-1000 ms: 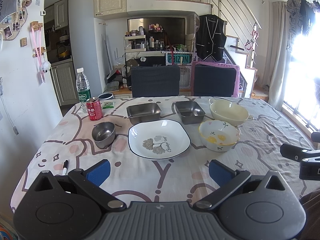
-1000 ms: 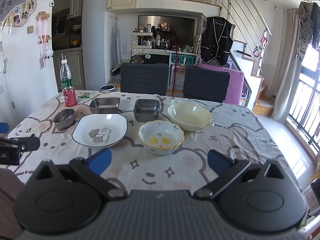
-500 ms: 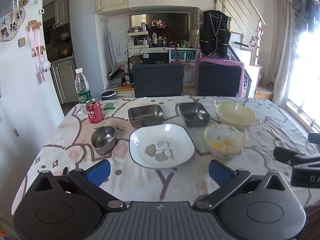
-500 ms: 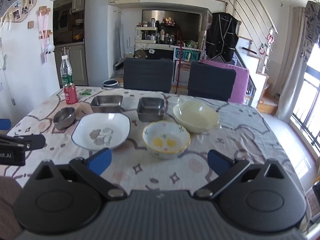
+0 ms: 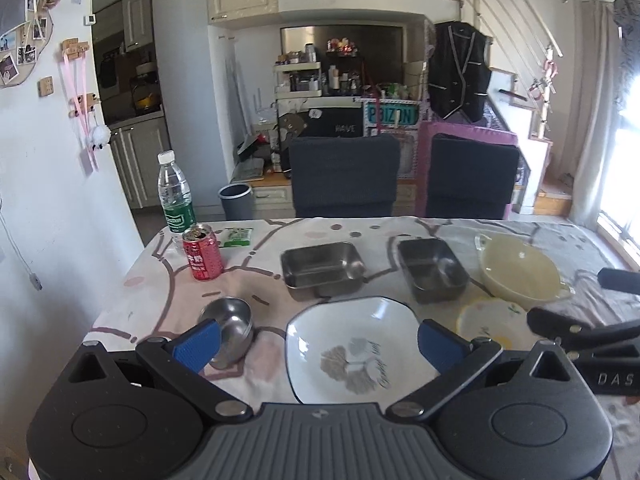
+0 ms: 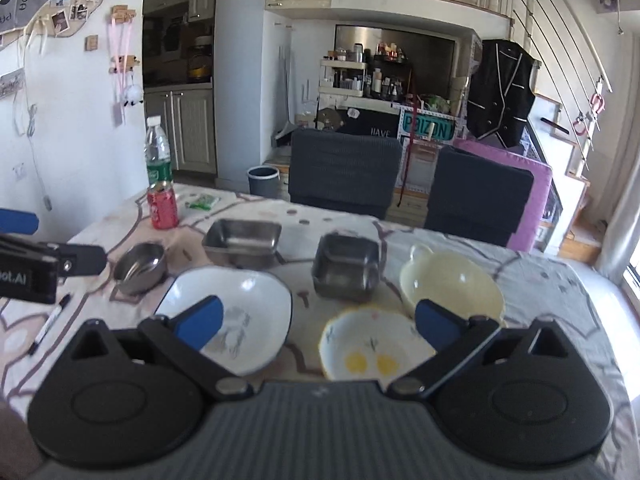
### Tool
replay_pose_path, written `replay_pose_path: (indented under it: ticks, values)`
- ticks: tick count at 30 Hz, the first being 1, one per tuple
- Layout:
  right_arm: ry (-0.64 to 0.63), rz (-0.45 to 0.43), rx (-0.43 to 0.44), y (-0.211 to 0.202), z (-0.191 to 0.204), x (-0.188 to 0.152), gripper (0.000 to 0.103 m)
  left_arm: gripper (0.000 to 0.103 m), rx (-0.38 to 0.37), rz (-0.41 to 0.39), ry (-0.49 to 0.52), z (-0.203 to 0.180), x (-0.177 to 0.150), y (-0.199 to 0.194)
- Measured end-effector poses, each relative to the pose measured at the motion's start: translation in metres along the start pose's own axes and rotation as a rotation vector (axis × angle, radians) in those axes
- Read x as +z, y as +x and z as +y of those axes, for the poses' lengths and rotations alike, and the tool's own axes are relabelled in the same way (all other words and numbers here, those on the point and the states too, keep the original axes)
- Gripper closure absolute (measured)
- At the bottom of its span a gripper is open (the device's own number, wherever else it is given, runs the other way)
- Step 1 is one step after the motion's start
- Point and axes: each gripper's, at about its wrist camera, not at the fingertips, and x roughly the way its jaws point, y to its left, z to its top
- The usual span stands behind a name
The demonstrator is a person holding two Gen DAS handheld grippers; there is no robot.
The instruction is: Organize plates and bowls
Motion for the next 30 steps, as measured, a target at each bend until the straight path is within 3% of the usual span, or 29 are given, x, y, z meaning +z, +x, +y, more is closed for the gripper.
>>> replay_pose_path:
  ticks: [10,14,17,24,26,28,30]
  values:
    - [0.013,0.024,0.041,0.077,-0.008,0.028,0.000,0.000,0.004,0.112,-0.001,0.018,0.003,0.079]
    - [0.050,0.069,0.111,0.106,-0.013,0.032,0.000,0.000,0.004,0.170,-0.040,0.030,0.000,0.111]
    - [0.085,0.075,0.109,0.125,-0.015,0.030,0.000,0.000,-0.001,0.195,-0.052,0.036,-0.004,0.131]
    - [0.111,0.174,0.232,0.163,-0.020,0.016,0.000,0.000,-0.054,0.214,-0.138,0.053,-0.015,0.164]
    - [0.113,0.217,0.247,0.173,-0.018,0.012,0.006,0.001,-0.100,0.233,-0.162,0.057,-0.017,0.172]
    - [0.116,0.267,0.273,0.183,-0.019,0.008,0.024,0.007,-0.126,0.265,-0.187,0.060,-0.019,0.179]
    - [0.125,0.304,0.279,0.193,-0.016,0.005,0.030,0.022,-0.151,0.287,-0.198,0.063,-0.022,0.187]
